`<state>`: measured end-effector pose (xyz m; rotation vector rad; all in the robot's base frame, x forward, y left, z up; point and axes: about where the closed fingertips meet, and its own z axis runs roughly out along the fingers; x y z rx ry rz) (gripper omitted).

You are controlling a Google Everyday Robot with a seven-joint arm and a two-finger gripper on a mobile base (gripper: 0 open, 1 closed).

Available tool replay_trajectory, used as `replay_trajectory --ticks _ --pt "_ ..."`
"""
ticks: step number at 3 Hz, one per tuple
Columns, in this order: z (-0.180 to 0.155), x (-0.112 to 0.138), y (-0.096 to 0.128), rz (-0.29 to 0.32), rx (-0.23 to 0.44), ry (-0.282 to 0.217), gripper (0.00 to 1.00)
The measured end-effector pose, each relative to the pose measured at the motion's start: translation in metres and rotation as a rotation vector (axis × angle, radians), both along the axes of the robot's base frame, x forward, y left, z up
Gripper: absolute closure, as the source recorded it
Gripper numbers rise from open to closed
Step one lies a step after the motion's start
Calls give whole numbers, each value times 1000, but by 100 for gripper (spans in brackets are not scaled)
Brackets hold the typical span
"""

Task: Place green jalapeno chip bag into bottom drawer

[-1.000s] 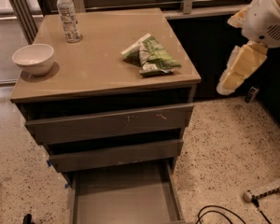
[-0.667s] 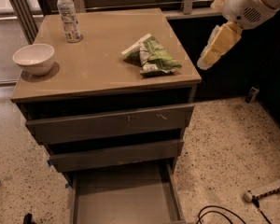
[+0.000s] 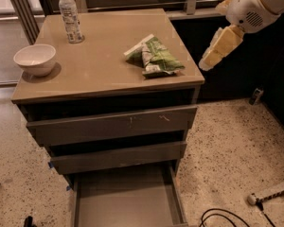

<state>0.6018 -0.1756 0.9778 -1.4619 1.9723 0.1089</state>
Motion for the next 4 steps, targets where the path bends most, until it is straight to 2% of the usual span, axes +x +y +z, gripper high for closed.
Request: replay_trajectory --ticks 1,2,3,4 --pt "-10 33 9 -13 89 -32 0" --pt "-23 74 30 6 162 -51 0" --pt "-39 106 62 64 191 -33 0" --pt "-63 128 89 113 165 19 0"
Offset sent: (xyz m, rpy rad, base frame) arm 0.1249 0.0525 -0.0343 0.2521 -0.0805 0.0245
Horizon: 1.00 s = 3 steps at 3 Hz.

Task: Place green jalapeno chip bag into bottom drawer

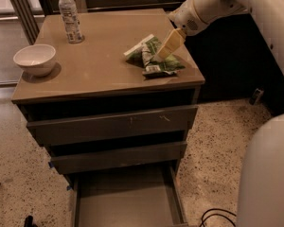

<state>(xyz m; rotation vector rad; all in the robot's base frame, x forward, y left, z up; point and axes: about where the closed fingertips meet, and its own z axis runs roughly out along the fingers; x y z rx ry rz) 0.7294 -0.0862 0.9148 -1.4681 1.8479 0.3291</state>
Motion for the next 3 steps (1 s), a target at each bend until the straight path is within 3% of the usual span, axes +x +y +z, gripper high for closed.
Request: replay_trajectory --ticks 1,2,3 --pt "-32 18 22 42 -65 79 0" --pt "-50 27 31 53 -97 126 0" --pt "-51 27 31 54 -98 128 19"
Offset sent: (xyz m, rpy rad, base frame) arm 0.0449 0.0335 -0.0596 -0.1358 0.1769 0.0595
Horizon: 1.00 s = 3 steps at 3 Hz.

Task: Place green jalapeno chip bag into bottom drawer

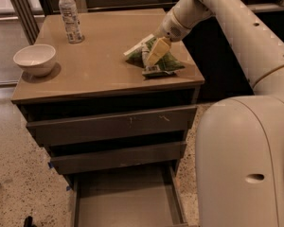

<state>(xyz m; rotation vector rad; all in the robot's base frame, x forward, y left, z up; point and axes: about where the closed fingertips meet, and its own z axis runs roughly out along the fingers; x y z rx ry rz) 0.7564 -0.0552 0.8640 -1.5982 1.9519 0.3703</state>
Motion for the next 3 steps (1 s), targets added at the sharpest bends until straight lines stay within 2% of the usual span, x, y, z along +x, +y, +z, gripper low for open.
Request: replay_trajectory --ticks 1,3 --pt "0 0 0 0 0 0 50" --pt "0 0 0 0 0 0 97"
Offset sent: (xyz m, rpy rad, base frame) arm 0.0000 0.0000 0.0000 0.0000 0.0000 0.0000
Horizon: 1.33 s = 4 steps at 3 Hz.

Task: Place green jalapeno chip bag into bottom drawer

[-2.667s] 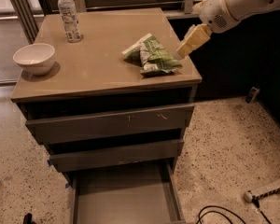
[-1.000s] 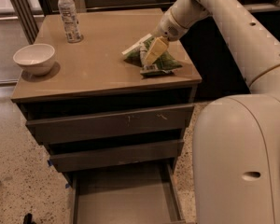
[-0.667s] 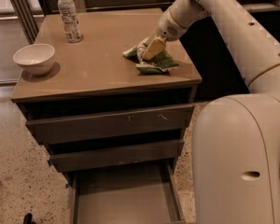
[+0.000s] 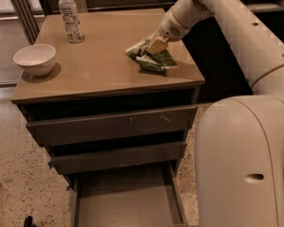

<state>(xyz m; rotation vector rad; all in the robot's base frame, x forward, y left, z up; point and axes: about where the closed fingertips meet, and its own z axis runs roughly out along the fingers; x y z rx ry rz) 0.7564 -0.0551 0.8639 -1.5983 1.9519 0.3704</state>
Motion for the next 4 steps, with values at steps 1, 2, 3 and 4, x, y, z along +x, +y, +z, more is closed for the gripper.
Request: replay_trajectory --ticks 1,2,3,4 --pt "0 0 0 0 0 0 100" --pt "5 -5 5 28 15 -11 100" --pt "18 -36 10 95 51 -5 100" --pt "19 -94 14 161 81 73 100"
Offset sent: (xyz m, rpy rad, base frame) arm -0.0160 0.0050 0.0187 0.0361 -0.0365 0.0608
